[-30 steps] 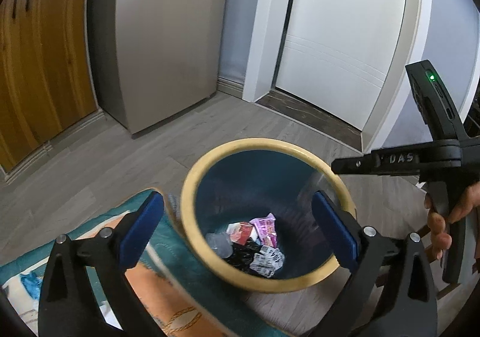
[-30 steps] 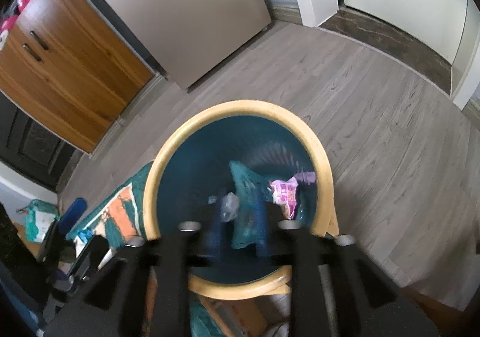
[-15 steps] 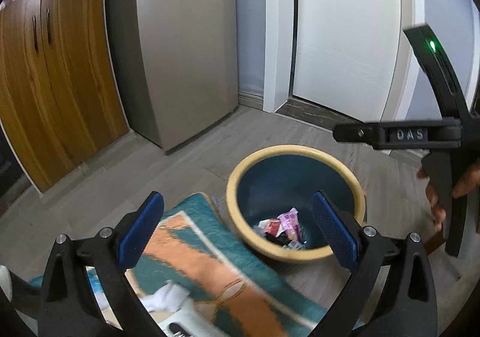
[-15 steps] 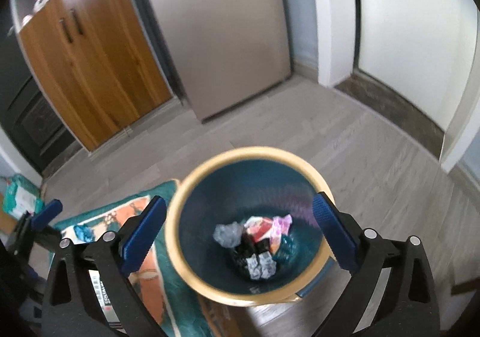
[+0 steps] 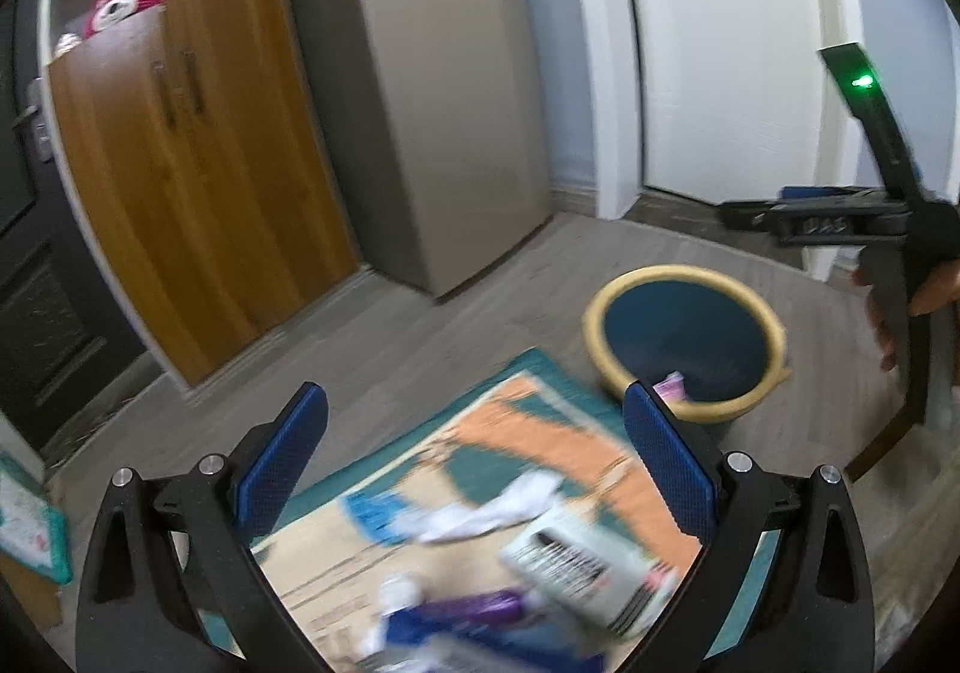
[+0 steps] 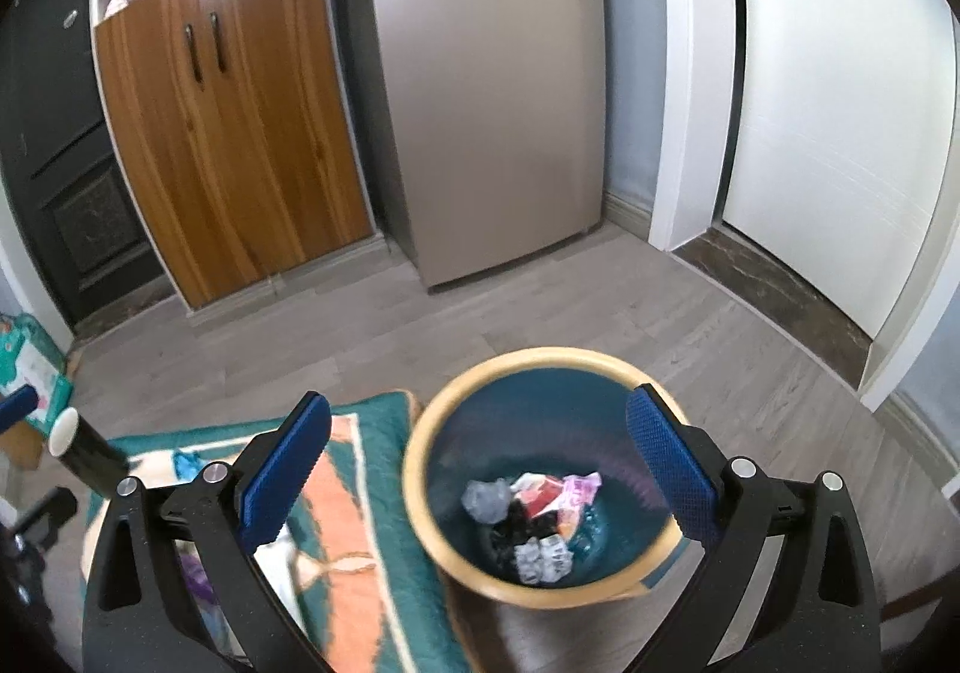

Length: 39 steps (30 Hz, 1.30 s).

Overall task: Collect trash
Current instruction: 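Move both open tools back over the mat, then grasp the blue crumpled wrapper with left tool while right tool grasps the white tissue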

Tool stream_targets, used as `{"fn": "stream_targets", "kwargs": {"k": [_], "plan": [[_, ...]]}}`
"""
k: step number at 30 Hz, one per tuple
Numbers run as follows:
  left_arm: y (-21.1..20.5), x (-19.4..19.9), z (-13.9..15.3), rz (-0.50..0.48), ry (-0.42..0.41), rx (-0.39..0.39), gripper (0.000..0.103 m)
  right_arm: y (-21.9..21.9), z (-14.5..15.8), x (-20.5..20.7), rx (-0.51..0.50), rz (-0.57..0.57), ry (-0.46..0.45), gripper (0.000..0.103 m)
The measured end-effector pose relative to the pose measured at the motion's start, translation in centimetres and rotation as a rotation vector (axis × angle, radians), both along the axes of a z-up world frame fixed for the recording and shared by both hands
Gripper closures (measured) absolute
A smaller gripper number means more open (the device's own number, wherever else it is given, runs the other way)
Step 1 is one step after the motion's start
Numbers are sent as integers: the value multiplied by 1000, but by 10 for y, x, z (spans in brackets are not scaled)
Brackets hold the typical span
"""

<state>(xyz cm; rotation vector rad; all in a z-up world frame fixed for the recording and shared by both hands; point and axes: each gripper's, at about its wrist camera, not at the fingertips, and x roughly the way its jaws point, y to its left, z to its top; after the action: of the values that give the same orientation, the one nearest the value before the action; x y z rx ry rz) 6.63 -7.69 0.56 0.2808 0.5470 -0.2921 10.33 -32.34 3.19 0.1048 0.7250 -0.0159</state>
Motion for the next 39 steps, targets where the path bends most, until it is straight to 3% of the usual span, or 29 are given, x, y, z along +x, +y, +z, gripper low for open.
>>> {"fn": "stream_targets", "kwargs": {"k": [5,9,18,22,32,37,39], "plan": [[48,-8,11,79,-3,16,6,27,-1,-2,1,24,4,5],[81,-13,8,154,1,-65,6,59,-12,1,-42,111,42,5],[121,0,-15,244,76,-136,6,113,-48,8,23,250,174,5],[131,11,-29,277,120,-163,6,128,-75,13,46,261,257,5],[140,37,-72,315,234,-127,6,150,-145,42,66,260,436,5],[132,56,-91,323,272,-108,6,164,-165,54,98,300,484,8],[126,64,-97,316,284,-94,6,168,-173,56,115,318,508,19]]}}
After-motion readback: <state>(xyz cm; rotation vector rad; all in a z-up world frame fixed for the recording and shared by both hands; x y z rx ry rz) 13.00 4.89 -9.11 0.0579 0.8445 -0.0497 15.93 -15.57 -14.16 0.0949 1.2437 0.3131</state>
